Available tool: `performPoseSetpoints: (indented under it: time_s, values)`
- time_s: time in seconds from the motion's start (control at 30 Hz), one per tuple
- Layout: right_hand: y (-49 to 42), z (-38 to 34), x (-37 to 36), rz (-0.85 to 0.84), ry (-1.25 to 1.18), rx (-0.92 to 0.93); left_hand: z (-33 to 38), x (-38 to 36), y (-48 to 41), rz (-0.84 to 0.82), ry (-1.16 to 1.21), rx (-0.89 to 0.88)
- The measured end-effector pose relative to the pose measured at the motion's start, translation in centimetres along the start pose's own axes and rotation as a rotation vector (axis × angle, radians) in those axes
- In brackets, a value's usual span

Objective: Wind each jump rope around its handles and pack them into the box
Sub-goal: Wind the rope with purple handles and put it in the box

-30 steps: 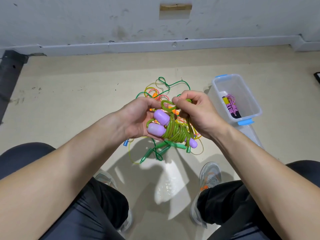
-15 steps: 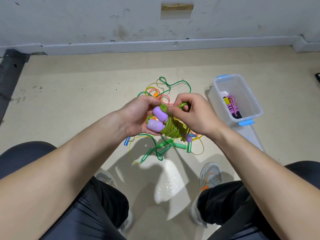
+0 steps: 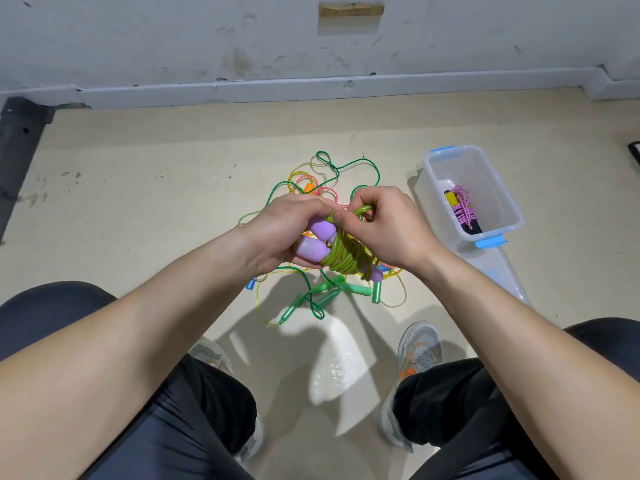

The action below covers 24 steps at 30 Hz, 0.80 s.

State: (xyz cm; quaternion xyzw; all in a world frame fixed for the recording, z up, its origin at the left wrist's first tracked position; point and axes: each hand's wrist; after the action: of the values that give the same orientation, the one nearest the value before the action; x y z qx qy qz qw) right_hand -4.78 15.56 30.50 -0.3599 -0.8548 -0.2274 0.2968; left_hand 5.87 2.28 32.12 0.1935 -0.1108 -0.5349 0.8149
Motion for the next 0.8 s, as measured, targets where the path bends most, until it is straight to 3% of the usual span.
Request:
performPoseSetpoints:
  time_s: [0.17, 0.3, 0.57, 0.8]
  values:
    - [-0.1, 0.3, -0.3, -0.033, 0.005, -0.063, -0.5, -0.1, -0.1, -0.013, -0.031, -0.001]
    - [0.1, 0.1, -0.4, 0.032, 0.023, -0.052, -0.5, -0.1, 0.0, -0.035, -0.043, -0.019]
    - [1.1, -0.2, -1.5, 0.25, 0.041, 0.156, 0.0, -0.2, 0.1, -0.038, -0.045, -0.057]
    - [1.2, 1.0, -2.9, 0.312, 0.073, 0.184, -0.1, -0.8, 0.1, 0.018, -0.103, -0.113]
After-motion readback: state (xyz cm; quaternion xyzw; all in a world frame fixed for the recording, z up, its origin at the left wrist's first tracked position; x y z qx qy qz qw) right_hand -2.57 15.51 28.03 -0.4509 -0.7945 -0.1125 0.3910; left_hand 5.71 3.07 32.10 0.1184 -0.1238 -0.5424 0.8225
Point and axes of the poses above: each hand's wrist, its own y-axis away from the middle knuckle, its own x-axis out of the back of the hand, z = x × y, and after that the axes turned 11 degrees about -x, right-handed
